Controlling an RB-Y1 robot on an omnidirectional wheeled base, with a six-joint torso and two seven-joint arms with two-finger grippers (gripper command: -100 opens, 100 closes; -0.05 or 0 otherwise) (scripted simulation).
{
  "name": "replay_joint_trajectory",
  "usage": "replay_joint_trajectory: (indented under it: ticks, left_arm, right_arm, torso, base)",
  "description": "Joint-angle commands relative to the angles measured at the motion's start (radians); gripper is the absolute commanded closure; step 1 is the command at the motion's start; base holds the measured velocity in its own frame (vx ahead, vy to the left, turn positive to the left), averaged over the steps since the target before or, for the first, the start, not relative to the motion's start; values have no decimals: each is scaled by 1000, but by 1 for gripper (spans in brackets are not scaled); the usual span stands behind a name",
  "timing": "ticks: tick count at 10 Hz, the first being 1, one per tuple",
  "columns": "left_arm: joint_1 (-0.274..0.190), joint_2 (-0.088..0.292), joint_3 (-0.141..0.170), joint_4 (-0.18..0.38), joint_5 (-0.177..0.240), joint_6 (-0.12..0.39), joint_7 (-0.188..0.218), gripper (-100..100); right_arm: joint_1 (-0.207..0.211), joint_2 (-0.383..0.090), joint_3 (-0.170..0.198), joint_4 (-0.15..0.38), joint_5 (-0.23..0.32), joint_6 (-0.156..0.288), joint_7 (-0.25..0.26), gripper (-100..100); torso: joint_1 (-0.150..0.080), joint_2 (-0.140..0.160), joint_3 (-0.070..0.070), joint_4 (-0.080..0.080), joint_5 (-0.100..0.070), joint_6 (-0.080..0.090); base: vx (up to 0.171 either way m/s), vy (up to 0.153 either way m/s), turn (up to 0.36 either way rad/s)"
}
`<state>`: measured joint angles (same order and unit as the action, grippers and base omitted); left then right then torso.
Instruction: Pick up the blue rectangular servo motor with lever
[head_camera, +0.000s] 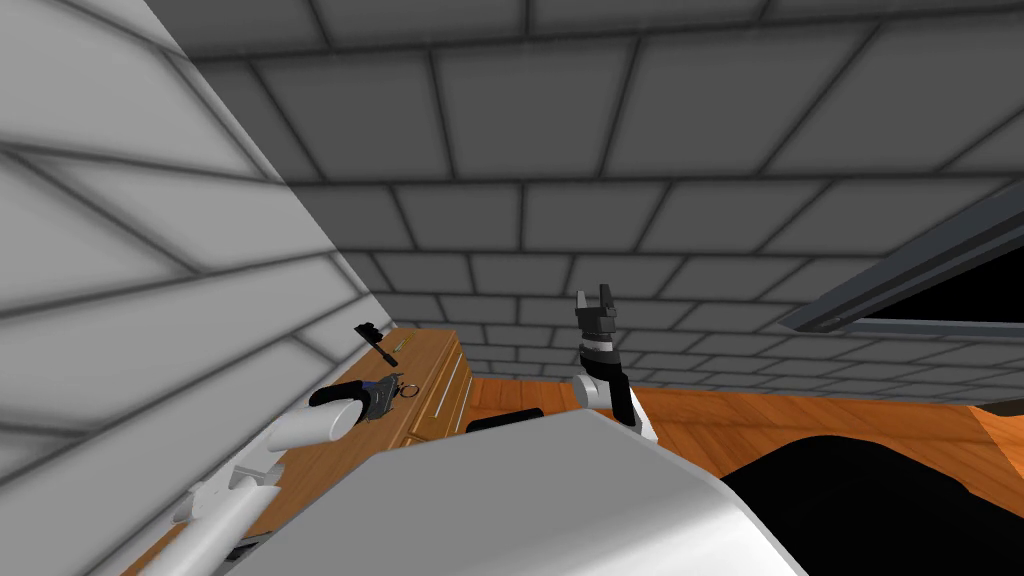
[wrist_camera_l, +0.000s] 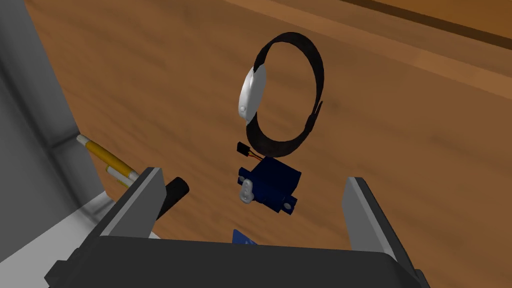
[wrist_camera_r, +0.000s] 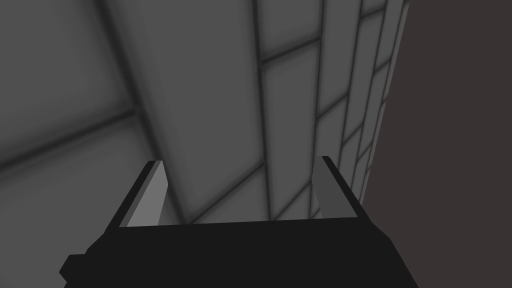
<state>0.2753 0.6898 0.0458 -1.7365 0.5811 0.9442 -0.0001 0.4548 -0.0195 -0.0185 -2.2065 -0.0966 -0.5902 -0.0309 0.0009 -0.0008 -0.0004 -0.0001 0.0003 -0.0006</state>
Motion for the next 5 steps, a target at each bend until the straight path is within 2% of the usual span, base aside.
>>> replay_joint_trajectory:
  ticks: [1,3,4,5]
  left_arm:
    - [-9,17,0,16,10,34,-4,-100]
    - [-18,37,2,33,23,70,-8,-100]
    - [-16,30,0,31,20,52,-8,-100]
    - [-17,31,0,33,21,56,-9,0]
  right_arm:
    - [0,0,0,0,0,0,0,0]
    - [0,0,0,0,0,0,0,0]
    - [0,0,0,0,0,0,0,0]
    - [0,0,0,0,0,0,0,0]
  torso:
    - [0,0,0,0,0,0]
    - [0,-1,0,0,0,0]
    - [1,-1,0,0,0,0]
    - [0,0,0,0,0,0]
  base:
    - [6,19,-67]
    - [13,30,-47]
    - [7,20,-12]
    - [0,0,0]
